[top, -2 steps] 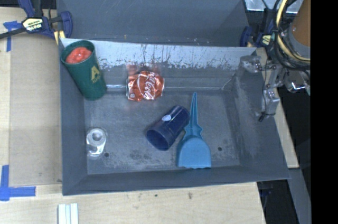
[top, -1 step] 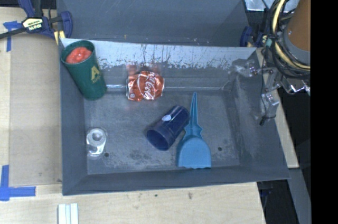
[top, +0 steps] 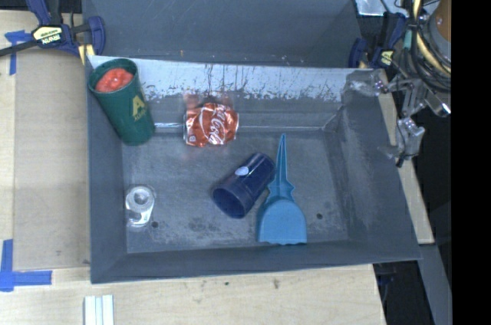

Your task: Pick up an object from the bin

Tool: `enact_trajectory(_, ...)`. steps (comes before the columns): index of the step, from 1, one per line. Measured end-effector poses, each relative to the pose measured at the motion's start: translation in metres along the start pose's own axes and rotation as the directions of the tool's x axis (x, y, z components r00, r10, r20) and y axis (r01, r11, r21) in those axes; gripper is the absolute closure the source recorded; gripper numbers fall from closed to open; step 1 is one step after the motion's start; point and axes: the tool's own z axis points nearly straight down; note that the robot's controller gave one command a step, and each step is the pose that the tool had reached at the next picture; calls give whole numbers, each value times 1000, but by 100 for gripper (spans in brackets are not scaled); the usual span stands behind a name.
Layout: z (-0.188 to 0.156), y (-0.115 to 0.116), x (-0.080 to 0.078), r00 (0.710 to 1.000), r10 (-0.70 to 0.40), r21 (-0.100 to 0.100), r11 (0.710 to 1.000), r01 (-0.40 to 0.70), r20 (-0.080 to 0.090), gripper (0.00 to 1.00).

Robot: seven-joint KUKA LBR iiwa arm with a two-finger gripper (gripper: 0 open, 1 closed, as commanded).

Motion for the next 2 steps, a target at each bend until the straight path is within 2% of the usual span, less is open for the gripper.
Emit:
enact_trajectory(1, -27, -24, -40, 988, -155, 11, 988, 154, 11, 0)
enact_trajectory(2, -51, -10, -41, 963, -268, 0, 964, 268, 3, 0)
